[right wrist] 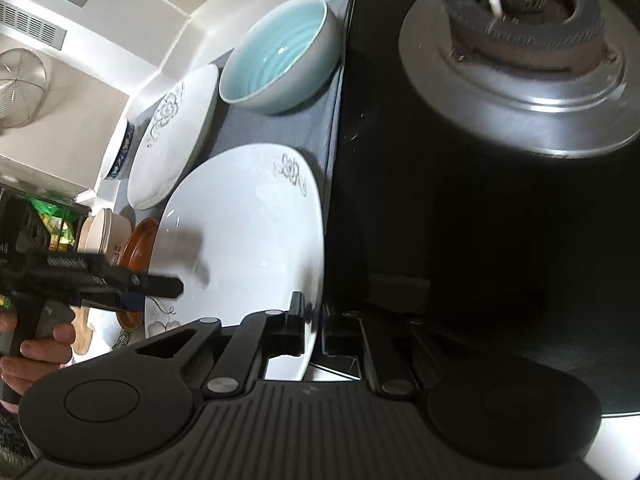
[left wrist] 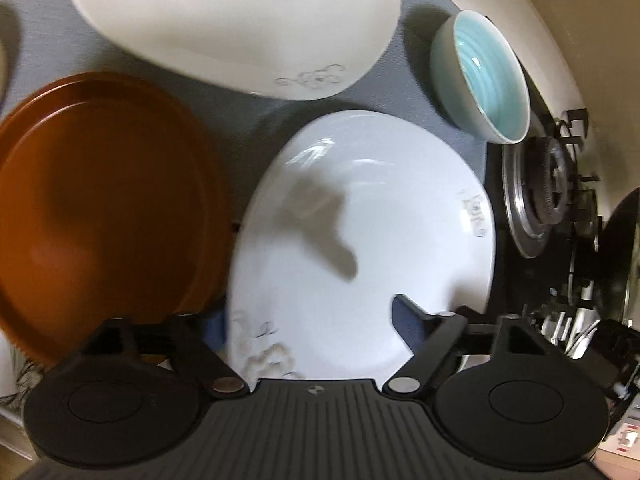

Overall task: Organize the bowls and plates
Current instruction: 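Grasp the rim of the large white flower plate with both tools, then lift the white flower plate with both tools toward the square white plate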

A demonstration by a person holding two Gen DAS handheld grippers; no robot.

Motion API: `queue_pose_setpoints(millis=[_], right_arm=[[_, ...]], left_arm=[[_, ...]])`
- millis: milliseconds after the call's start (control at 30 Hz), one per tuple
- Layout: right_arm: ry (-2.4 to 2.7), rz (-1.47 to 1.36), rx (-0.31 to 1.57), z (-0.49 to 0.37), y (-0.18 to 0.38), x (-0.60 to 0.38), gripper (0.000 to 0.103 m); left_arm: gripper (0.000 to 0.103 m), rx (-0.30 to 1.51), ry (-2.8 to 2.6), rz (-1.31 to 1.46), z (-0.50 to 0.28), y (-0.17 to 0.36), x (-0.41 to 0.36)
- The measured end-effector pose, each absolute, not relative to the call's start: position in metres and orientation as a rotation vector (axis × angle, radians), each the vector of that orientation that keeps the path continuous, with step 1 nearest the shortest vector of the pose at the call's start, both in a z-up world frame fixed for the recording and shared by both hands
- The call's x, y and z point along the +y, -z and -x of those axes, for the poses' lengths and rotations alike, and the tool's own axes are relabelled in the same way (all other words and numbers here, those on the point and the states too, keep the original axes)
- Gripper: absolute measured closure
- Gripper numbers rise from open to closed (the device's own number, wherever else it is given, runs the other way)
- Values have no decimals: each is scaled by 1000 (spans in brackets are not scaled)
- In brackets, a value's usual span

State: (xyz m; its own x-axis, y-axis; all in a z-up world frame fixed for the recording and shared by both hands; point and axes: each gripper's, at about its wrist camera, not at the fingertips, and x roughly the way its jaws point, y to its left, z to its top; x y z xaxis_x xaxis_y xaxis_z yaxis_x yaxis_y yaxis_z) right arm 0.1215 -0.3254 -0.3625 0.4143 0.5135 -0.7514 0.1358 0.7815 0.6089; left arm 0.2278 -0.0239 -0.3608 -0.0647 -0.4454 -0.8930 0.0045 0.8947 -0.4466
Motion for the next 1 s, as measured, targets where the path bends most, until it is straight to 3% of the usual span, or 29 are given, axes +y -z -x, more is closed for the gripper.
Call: queue_pose_setpoints(millis=[33, 67, 100, 233, 333, 400, 433, 467, 500, 533, 633, 767, 833, 1000], right_arm=[[-257, -659, 1134, -121, 362, -325, 92], [-251, -650, 1129, -119, 360, -326, 93], [-253, -649, 1121, -117, 359, -327, 94], [-281, -710, 1104, -111, 359, -340, 97], [-298, -725, 1127, -117, 364, -341, 97], [-310, -743, 1137, -122, 368, -341, 93], [-317, -756, 1140, -124, 370, -341, 91], [-326, -775, 1134, -125, 372, -342, 89], [-335, -797, 1126, -126, 374, -343, 88], [-332, -817, 1117, -126, 376, -345, 88], [-301, -864, 1104, -125, 376, -353, 89], [-301, -795, 1081, -121, 365, -343, 89], [-281, -788, 1073, -118, 361, -343, 89], [-268, -775, 1049, -110, 352, -349, 90]], left_arm=[[28, 1597, 375, 304, -228, 358, -29], [47, 1577, 365, 218, -226, 354, -35], [55, 1546, 351, 134, -222, 349, -38], [72, 1561, 352, 208, -219, 352, -19], [68, 1578, 349, 317, -222, 358, -6], [50, 1586, 372, 371, -224, 363, -13], [34, 1585, 401, 404, -225, 365, -17], [24, 1578, 425, 422, -224, 366, -21], [22, 1565, 430, 412, -222, 365, -26], [23, 1550, 420, 368, -221, 362, -33], [45, 1502, 380, 160, -207, 352, -59], [64, 1506, 341, 165, -204, 355, -66], [68, 1513, 341, 173, -205, 355, -64], [68, 1495, 355, 165, -197, 342, -62]])
